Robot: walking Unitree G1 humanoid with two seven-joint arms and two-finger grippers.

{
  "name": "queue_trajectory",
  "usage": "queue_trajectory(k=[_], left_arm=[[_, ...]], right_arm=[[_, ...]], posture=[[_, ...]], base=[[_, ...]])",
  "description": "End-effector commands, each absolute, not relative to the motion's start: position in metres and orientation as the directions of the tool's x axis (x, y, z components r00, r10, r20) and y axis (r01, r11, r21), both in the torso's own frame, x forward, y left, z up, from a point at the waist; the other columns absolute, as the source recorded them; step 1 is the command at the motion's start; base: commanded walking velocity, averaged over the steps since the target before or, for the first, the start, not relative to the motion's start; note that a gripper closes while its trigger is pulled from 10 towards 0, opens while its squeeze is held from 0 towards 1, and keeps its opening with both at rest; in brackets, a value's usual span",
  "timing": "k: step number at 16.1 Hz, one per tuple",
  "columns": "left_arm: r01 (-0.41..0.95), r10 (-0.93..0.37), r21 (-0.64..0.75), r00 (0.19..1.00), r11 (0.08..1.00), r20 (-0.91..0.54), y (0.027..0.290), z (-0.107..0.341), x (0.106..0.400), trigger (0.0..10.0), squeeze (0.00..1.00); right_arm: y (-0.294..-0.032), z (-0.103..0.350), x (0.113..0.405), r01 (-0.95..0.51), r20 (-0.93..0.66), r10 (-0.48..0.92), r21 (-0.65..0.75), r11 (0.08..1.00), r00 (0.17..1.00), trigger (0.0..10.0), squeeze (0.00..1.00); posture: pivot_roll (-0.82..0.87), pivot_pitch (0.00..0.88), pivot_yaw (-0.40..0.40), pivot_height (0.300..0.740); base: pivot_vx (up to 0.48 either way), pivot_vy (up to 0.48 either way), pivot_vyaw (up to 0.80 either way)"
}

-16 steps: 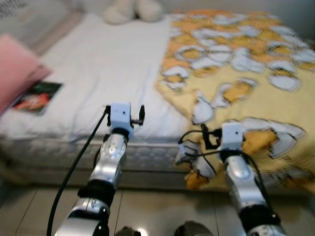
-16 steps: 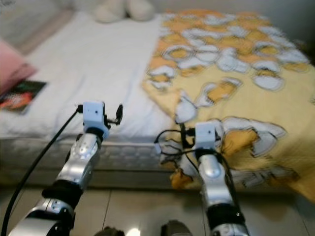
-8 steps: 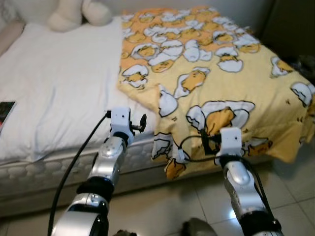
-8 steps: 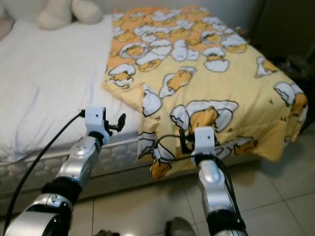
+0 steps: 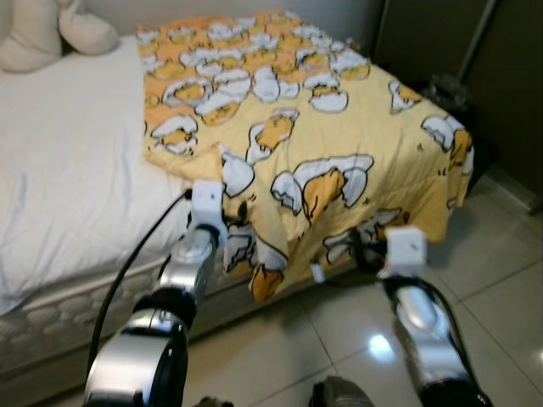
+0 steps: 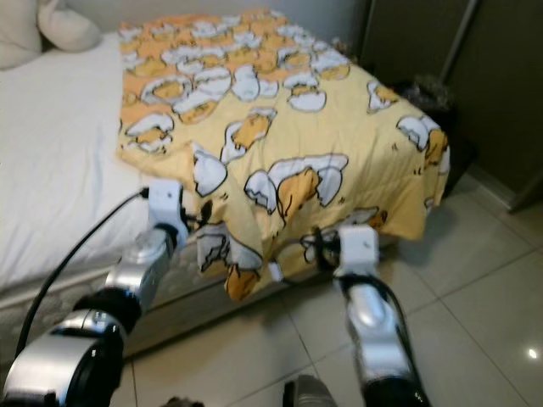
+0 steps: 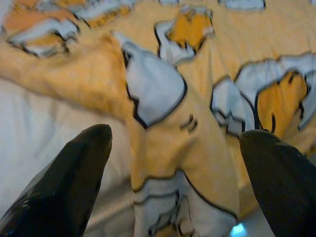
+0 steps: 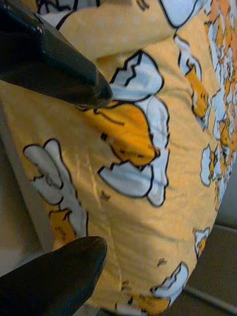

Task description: Clean up the room

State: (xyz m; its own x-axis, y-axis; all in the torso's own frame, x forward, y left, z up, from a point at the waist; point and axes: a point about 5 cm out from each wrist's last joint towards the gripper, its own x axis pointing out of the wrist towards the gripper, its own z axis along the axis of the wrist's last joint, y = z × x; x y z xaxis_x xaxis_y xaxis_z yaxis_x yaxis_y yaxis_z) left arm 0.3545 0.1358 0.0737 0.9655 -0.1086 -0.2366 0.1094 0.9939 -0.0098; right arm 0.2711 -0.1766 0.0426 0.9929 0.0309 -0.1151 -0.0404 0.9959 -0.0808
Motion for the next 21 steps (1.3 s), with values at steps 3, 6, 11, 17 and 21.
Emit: queue_trajectory(k=[3, 6, 11, 17, 21], left_arm=[[0.068, -0.069, 0.014, 0.994, 0.998, 0.081, 0.148, 0.111, 0.351, 10.0, 0.00], [0.118, -0.118, 0.013, 0.967, 0.993, 0.225, 0.143, 0.128, 0.311, 10.0, 0.00], [0.150, -0.151, 0.023, 0.978, 0.988, 0.143, 0.123, 0.111, 0.293, 10.0, 0.00], [0.154, -0.154, 0.011, 0.982, 0.988, 0.112, 0.122, 0.113, 0.295, 10.0, 0.00], [0.151, -0.151, 0.008, 0.984, 0.988, 0.097, 0.122, 0.115, 0.303, 10.0, 0.00]], right_arm=[[-0.181, 0.068, 0.264, -0.028, 0.017, 0.030, -0.106, 0.994, 0.999, 10.0, 0.00], [-0.194, 0.096, 0.234, 0.012, 0.108, 0.004, -0.146, 0.989, 0.994, 10.0, 0.00], [-0.193, 0.083, 0.236, 0.019, 0.023, -0.016, -0.122, 0.992, 1.000, 10.0, 0.00], [-0.184, 0.081, 0.241, 0.014, 0.012, -0.013, -0.104, 0.994, 1.000, 10.0, 0.00], [-0.183, 0.080, 0.244, 0.015, 0.000, -0.015, -0.103, 0.995, 1.000, 10.0, 0.00]], posture=[[-0.21, 0.000, 0.081, 0.704], [-0.19, 0.000, 0.071, 0.704], [-0.18, 0.000, 0.054, 0.704], [-0.19, 0.000, 0.069, 0.704], [-0.19, 0.000, 0.076, 0.704]], base=[[0.000, 0.000, 0.00], [0.000, 0.000, 0.00], [0.192, 0.000, 0.00], [0.480, 0.000, 0.00], [0.480, 0.000, 0.00]])
